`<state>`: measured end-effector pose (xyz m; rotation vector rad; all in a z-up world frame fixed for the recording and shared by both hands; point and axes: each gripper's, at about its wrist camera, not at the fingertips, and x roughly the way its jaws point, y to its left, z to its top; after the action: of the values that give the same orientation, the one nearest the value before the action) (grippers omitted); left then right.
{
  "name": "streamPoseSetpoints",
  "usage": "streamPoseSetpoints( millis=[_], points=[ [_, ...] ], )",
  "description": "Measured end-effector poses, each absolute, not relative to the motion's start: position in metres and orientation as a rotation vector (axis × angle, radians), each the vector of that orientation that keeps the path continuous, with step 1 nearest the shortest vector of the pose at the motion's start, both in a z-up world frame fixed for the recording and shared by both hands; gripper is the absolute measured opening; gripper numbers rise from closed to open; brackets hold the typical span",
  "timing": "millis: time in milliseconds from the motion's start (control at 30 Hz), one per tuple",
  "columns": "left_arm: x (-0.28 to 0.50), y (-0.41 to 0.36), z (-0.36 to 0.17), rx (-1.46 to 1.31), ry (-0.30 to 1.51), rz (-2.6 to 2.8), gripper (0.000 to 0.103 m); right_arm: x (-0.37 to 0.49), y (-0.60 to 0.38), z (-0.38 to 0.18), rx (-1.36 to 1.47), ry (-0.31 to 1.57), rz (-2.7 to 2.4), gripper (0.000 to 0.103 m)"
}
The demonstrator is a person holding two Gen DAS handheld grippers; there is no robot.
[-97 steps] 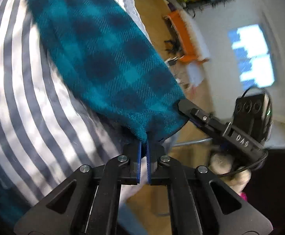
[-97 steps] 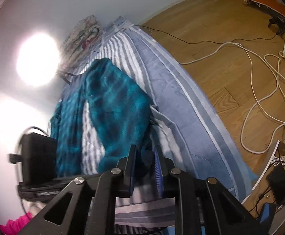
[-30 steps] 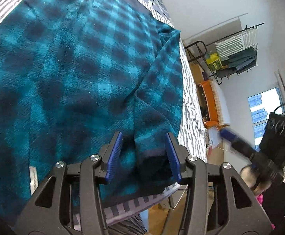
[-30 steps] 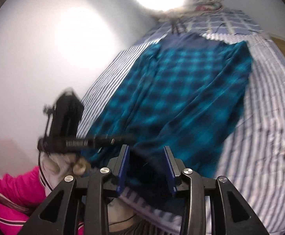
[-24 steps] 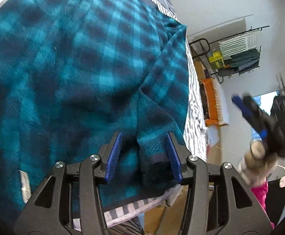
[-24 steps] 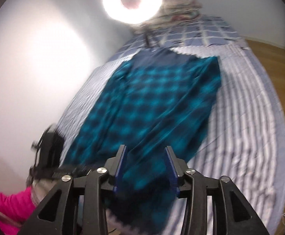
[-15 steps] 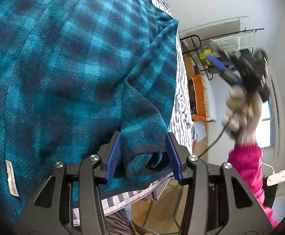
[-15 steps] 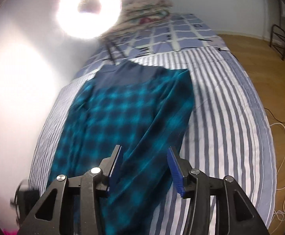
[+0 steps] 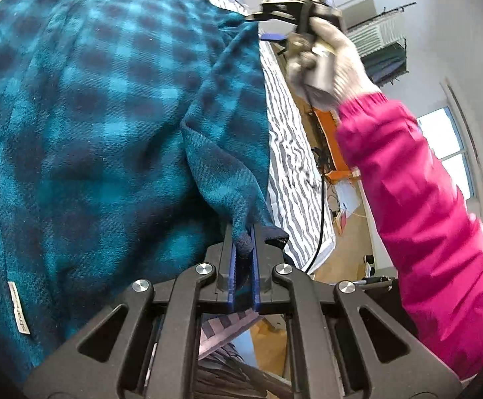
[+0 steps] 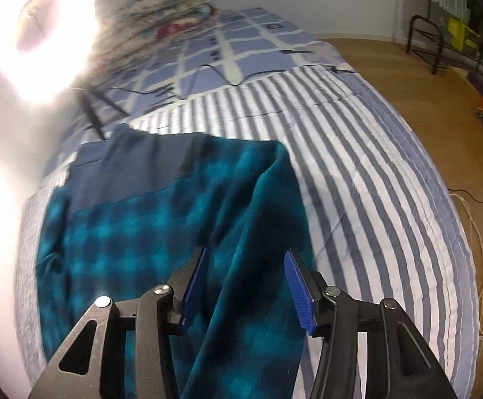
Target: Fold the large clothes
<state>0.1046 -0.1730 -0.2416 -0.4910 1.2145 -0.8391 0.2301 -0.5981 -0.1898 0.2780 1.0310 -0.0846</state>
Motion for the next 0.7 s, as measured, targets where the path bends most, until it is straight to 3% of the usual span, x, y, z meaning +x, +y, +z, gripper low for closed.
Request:
streamPoseSetpoints(
  millis=[67,100,133,167,500,700],
  points=[
    [0.101,-0.174,-0.241,-0.477,1.211,-0.857,0.005,0.241,-0.597,-0.194,0.256,1.049,-0.113,0.020],
    [0.099,-0.175,-0.241,-0.472,1.208,-0.864,0.004,0.246,-0.595,-0.196,0.236,1.055,-0.126,0.015],
    [0.098,-0.174,-0.242,-0.472,1.206,-0.864,0.004,0.248,-0.594,-0.197,0.221,1.058,-0.129,0.004],
    [0.098,-0.175,-0.243,-0.481,1.207,-0.862,0.004,0.249,-0.592,-0.196,0.197,1.059,-0.135,0.001],
    [0.086,-0.149,-0.256,-0.596,1.241,-0.895,0.004,0.241,-0.516,-0.129,-0.171,0.909,-0.047,0.000],
    [0.091,-0.148,-0.282,-0.610,1.284,-0.834,0.004,0.269,-0.443,-0.169,-0.277,0.957,0.081,0.000]
  ],
)
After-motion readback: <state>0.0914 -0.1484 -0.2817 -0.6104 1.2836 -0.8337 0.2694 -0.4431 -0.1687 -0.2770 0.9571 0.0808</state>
